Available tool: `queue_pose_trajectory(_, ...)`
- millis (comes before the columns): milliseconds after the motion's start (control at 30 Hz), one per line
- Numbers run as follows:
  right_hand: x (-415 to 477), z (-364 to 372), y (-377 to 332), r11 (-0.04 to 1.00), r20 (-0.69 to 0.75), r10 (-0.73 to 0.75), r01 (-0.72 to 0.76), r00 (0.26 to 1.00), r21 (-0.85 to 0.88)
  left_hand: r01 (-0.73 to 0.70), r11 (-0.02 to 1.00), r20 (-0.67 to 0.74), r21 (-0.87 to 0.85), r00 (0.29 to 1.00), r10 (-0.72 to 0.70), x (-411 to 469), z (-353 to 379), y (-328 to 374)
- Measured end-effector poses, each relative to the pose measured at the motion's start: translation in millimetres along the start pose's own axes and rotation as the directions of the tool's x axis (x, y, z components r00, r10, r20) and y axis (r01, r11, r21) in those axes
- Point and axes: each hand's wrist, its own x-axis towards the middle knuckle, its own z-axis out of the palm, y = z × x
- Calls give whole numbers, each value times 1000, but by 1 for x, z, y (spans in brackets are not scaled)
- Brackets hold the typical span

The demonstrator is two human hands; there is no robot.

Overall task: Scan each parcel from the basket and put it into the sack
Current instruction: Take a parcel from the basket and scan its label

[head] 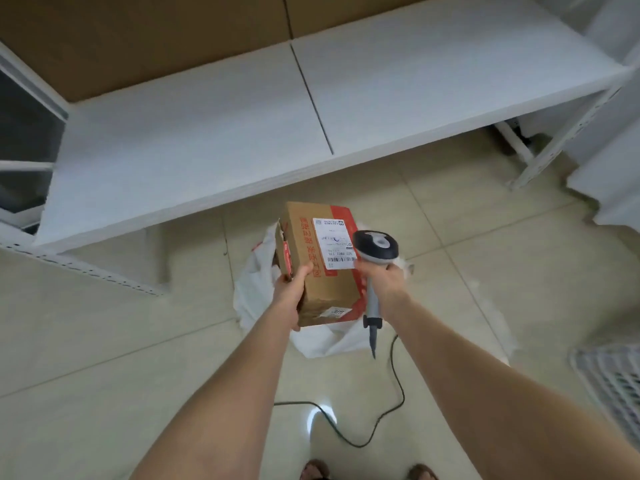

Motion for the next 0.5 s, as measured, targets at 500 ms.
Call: queue_pose_trajectory(500, 169, 57, 136, 649, 125, -279, 283, 952, -706, -177, 925, -280, 337, 919, 278, 221, 11, -123)
